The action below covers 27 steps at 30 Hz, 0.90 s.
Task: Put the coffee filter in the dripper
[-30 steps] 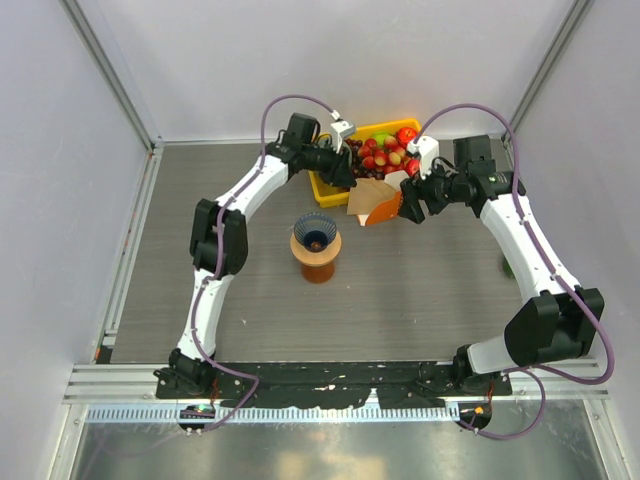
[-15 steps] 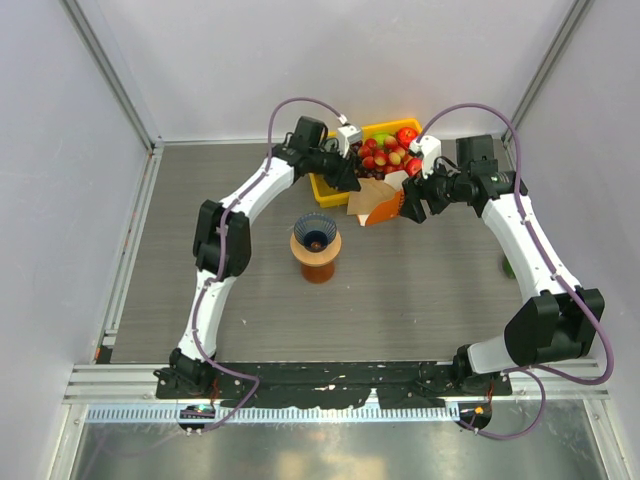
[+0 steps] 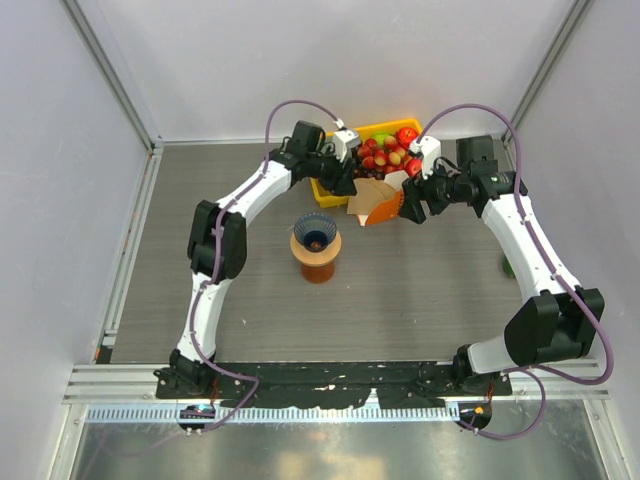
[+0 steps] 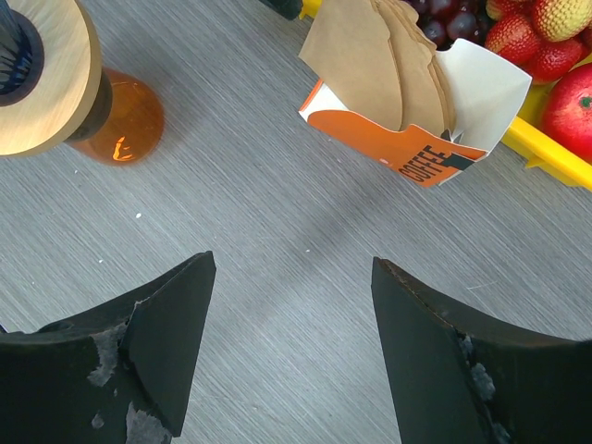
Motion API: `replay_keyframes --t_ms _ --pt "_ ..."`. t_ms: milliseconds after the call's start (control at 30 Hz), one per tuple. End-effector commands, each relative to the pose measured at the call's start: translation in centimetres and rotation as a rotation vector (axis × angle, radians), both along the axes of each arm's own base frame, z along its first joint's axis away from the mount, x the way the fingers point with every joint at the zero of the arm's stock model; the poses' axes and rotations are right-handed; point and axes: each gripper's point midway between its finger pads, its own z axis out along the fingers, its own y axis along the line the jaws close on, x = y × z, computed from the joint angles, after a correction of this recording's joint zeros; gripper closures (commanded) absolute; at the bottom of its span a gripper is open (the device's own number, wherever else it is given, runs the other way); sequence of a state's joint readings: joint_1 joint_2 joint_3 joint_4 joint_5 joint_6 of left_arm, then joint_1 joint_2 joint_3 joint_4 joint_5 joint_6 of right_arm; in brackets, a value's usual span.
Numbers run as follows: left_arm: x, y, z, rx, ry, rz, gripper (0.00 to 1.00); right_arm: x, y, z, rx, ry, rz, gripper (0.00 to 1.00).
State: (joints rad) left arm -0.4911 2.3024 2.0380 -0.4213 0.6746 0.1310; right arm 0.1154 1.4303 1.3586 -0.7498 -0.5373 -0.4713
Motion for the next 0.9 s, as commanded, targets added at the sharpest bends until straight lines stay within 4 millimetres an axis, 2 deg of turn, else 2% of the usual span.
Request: replay_keyframes --t_ms 0,133,400,867 --pt "0.6 -0.1 4.5 -0.025 -0.142 -0.005 0.51 -0.4 0.1 2.0 0.023 -0.063 0.011 0.25" --pt "1.2 -0.3 4.2 -0.020 -0.143 0.004 0.44 -0.4 0.1 2.0 0.021 -0.062 0.009 0.25" --pt "1.3 -1.2 3.5 -0.011 -0.140 -0.011 0.49 -0.4 -0.1 2.0 0.022 -0.062 0.008 0.25" --pt "2.3 -1.3 3.1 0.006 -0.104 0.046 0.45 -0.5 0.0 1.8 0.027 -0.053 0.011 0.25"
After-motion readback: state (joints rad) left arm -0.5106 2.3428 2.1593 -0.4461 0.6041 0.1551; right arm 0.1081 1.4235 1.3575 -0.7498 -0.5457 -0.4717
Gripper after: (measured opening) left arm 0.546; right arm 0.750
